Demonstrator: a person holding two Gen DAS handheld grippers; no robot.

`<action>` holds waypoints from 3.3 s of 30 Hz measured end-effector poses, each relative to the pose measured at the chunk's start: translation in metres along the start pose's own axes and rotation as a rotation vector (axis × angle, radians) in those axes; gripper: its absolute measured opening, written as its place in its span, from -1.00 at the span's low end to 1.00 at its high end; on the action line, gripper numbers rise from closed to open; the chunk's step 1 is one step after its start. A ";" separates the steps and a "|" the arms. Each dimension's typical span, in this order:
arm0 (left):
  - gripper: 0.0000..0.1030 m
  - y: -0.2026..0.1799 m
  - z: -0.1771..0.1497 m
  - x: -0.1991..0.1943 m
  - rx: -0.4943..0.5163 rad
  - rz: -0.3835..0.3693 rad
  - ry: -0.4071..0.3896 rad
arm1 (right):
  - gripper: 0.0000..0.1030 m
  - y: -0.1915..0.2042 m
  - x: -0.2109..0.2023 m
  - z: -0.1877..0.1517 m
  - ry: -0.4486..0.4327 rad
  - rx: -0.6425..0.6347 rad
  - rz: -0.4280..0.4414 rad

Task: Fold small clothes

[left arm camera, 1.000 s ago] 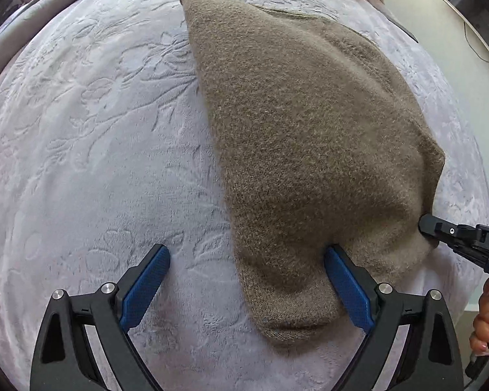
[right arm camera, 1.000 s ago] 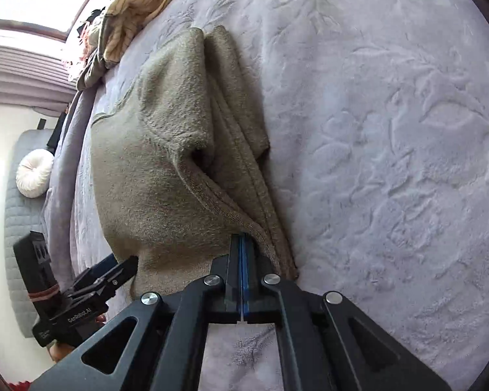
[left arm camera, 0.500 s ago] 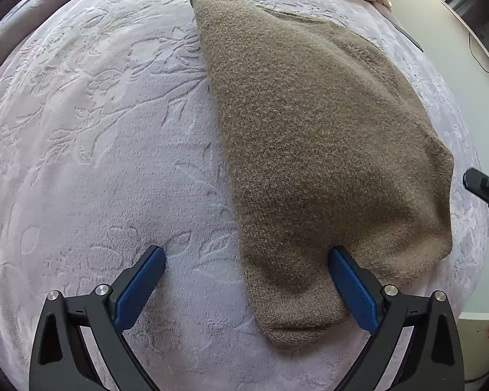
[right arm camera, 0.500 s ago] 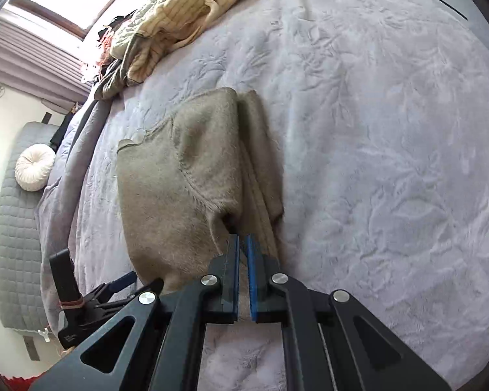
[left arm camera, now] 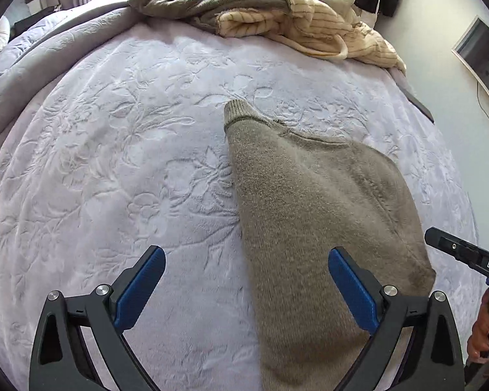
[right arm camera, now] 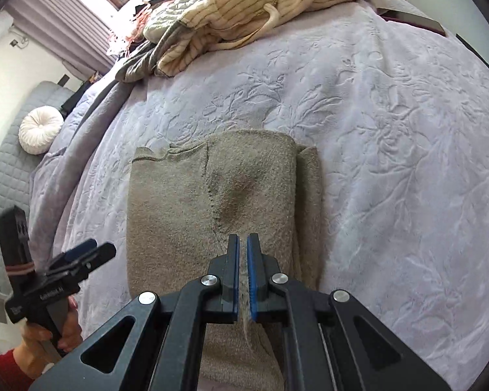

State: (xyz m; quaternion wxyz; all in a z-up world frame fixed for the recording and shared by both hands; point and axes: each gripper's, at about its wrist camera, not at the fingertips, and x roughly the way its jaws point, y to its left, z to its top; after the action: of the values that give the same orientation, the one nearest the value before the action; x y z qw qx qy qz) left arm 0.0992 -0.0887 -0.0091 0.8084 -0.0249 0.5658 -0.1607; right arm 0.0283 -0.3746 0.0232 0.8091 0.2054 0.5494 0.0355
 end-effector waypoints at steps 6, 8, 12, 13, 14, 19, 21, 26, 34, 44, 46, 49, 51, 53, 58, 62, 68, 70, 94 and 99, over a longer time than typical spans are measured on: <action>0.96 -0.006 -0.012 0.037 -0.035 0.004 0.097 | -0.93 -0.013 0.041 -0.004 0.119 -0.075 -0.159; 0.96 -0.006 -0.012 0.037 -0.031 0.010 0.091 | -0.92 -0.023 0.035 -0.007 0.094 -0.036 -0.136; 0.96 -0.006 -0.013 0.038 -0.010 0.010 0.091 | -0.08 -0.051 0.011 -0.003 0.007 0.101 0.003; 0.96 -0.008 -0.014 0.037 -0.007 0.013 0.090 | 0.11 -0.058 0.012 -0.001 0.014 0.132 0.037; 0.96 -0.008 -0.015 0.037 -0.003 0.016 0.088 | 0.11 -0.064 0.015 0.001 0.018 0.159 0.082; 0.97 -0.009 -0.012 0.040 -0.010 0.020 0.090 | -0.29 -0.064 0.046 0.008 0.078 0.185 0.202; 0.97 -0.009 -0.011 0.037 -0.018 0.028 0.089 | -0.48 -0.060 0.064 0.008 0.143 0.197 0.191; 0.97 -0.029 -0.012 0.026 0.054 0.009 0.053 | -0.87 -0.048 0.029 0.012 0.041 0.126 0.190; 0.97 -0.044 -0.018 0.048 0.076 0.026 0.097 | -0.83 -0.071 0.058 -0.002 0.098 0.141 0.078; 0.98 -0.040 -0.021 0.046 0.071 0.034 0.086 | -0.62 -0.041 -0.011 -0.021 -0.002 0.114 0.161; 0.98 -0.039 -0.022 0.045 0.068 0.037 0.086 | -0.62 -0.026 -0.010 -0.028 0.029 0.071 0.174; 0.97 -0.041 -0.020 0.048 0.068 0.032 0.098 | -0.75 -0.020 0.016 -0.043 0.108 0.024 0.066; 0.97 -0.042 -0.021 0.048 0.075 0.036 0.098 | -0.77 -0.027 0.030 -0.053 0.125 0.050 0.052; 0.97 -0.042 -0.022 0.047 0.079 0.036 0.092 | -0.78 -0.031 0.027 -0.056 0.099 0.071 0.067; 0.98 -0.040 -0.023 0.048 0.052 0.029 0.097 | -0.78 -0.031 0.023 -0.057 0.113 0.050 0.053; 0.98 -0.041 -0.024 0.047 0.053 0.032 0.093 | -0.78 -0.029 0.021 -0.062 0.109 0.053 0.047; 0.98 -0.039 -0.025 0.047 0.041 0.030 0.094 | -0.70 -0.035 0.015 -0.061 0.096 0.115 0.089; 0.98 -0.039 -0.024 0.047 0.043 0.029 0.096 | -0.69 -0.037 0.008 -0.058 0.085 0.133 0.102; -0.16 -0.018 0.003 0.027 0.014 -0.395 0.182 | -0.46 -0.069 0.051 -0.015 0.204 0.315 0.566; -0.16 -0.018 -0.013 -0.022 0.082 -0.366 0.162 | -0.46 -0.032 0.024 -0.026 0.212 0.301 0.621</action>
State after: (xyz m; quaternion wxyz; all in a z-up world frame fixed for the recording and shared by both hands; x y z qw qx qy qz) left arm 0.0765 -0.0979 0.0105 0.7177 -0.0815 0.6082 -0.3291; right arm 0.0090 -0.3896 -0.0174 0.6588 0.4748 0.5407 0.2195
